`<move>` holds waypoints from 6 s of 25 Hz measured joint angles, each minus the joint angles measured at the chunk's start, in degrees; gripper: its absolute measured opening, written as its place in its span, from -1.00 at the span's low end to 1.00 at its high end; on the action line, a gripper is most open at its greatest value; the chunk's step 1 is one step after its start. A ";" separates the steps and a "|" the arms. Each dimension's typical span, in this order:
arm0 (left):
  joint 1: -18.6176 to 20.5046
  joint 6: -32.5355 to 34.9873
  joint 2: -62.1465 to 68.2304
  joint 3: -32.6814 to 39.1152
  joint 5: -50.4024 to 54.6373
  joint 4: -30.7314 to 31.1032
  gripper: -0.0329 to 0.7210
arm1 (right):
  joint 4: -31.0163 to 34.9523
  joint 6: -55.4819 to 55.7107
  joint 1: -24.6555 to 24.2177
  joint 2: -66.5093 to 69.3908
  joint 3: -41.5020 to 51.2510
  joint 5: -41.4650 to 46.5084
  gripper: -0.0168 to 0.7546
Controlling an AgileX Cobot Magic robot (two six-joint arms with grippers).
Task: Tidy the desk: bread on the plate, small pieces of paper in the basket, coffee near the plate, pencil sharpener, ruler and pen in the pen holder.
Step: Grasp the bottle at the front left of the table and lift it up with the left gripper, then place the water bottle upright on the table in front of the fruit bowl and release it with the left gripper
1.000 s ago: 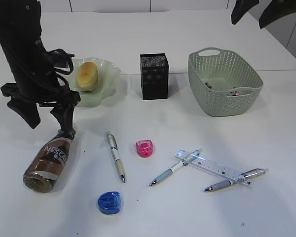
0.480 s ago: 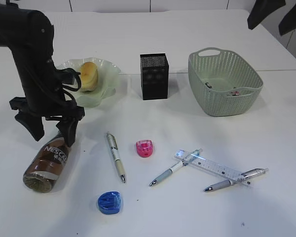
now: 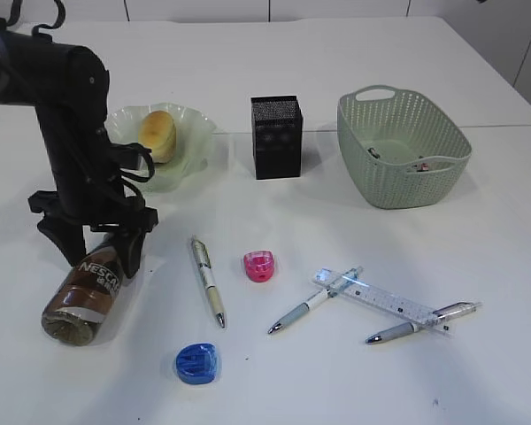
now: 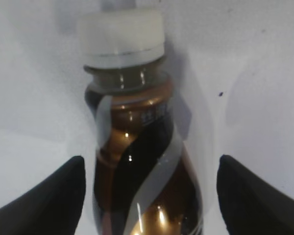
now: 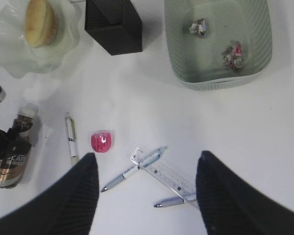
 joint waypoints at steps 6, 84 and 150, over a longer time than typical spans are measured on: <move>0.00 0.00 0.43 0.00 -1.00 -0.10 0.62 | 0.70 0.00 0.00 -2.92 0.00 0.11 0.32; 2.13 -3.00 -33.14 33.33 -44.01 5.71 -0.14 | -1.37 -0.10 0.00 -4.30 0.00 0.34 0.32; 6.49 7.47 -6.51 50.25 -130.54 0.66 -0.04 | -6.75 -3.97 0.00 -12.64 4.02 0.67 0.32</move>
